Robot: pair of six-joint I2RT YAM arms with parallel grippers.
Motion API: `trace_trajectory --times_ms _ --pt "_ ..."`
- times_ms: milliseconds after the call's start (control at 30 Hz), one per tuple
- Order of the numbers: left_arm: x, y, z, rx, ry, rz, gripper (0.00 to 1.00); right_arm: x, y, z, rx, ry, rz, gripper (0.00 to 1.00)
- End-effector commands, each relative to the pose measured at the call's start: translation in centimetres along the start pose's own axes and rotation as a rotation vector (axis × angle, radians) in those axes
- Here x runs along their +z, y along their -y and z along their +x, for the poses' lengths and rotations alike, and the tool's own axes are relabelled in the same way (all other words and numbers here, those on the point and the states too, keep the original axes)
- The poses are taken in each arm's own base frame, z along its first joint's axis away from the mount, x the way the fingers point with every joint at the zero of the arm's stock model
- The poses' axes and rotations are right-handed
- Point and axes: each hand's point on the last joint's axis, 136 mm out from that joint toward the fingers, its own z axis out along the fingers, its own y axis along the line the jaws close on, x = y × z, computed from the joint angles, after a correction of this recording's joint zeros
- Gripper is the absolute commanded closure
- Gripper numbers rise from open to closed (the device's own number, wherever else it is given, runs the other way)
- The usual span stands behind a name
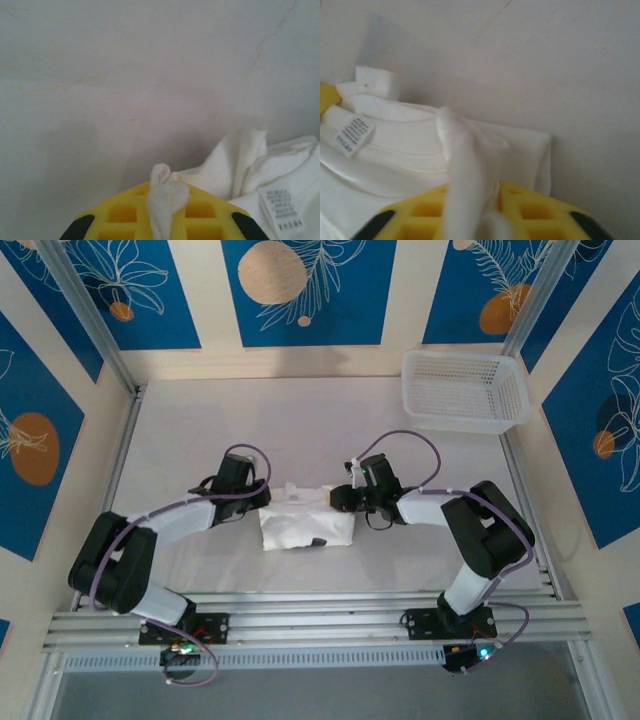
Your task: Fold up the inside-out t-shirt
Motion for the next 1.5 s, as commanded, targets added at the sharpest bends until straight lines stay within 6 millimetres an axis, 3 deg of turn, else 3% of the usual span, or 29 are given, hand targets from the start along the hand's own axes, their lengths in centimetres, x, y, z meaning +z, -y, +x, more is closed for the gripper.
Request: trace_trajectory --times_ms 0,100,233,300,400,467,567,667,733,800,900,967,1033,1100,1267,1367,1467 --pt "-1.0 0.6 -1.1 -0.033 0.016 0.048 0.78 -2.0 -0.1 -1.6 0.017 0.059 0.038 0.54" --pt "-4.8 1.1 -2.9 -0.013 0.101 0.052 0.58 -5.5 -1.3 -3.0 -0.010 0.144 0.056 0.39" --pt "-9.8 1.3 -3.4 -0.031 0.165 0.038 0.54 -8.8 -3.0 -3.0 -0.026 0.197 0.047 0.38" --pt "-10.4 3.8 -2.2 -0.080 0.143 0.203 0.53 -9.3 -4.8 -2.0 -0.037 0.198 -0.001 0.40" --pt "-9.1 6.7 1.3 -0.072 0.030 0.278 0.63 -7.9 -7.1 -0.3 -0.071 0.164 -0.052 0.49" --pt "-7.6 6.9 3.5 -0.033 -0.029 0.227 0.71 -6.1 -6.6 0.6 -0.057 0.105 -0.024 0.50" --pt "-5.2 4.5 5.9 -0.065 -0.069 0.111 0.75 -3.4 -3.9 1.9 0.002 0.029 0.066 0.51" --pt "-3.5 -0.6 8.1 -0.122 -0.082 -0.085 0.74 -1.6 -1.5 3.7 0.050 -0.034 0.135 0.51" --pt "-2.9 -2.5 9.8 -0.150 -0.122 -0.131 0.73 -1.4 -1.7 4.4 0.060 -0.079 0.118 0.52" --pt "-2.6 -1.9 10.4 -0.159 -0.160 -0.073 0.69 -2.7 -2.9 3.9 0.042 -0.052 0.094 0.52" --pt "-3.5 -0.5 9.0 -0.122 -0.178 -0.041 0.62 -5.7 -4.1 2.0 0.026 0.078 0.083 0.49" --pt "-4.6 0.5 7.2 -0.099 -0.149 -0.013 0.59 -7.7 -3.6 1.3 0.084 0.161 0.110 0.48" --pt "-6.4 1.7 5.1 -0.085 -0.094 0.040 0.54 -9.2 -1.6 1.9 0.225 0.216 0.177 0.47" --pt "-9.1 2.8 2.9 -0.042 -0.011 0.078 0.47 -9.8 -0.9 3.2 0.288 0.201 0.170 0.47" --pt "-15.1 5.2 0.4 0.095 0.144 0.194 0.16 -8.0 -1.5 6.5 0.337 0.033 0.144 0.47" --pt "-17.4 5.4 0.3 0.143 0.163 0.201 0.08 -6.0 -3.5 7.6 0.331 -0.050 0.099 0.49" --pt "-18.7 4.5 0.7 0.151 0.177 0.164 0.01 -3.3 -6.8 7.8 0.309 -0.106 0.027 0.57"
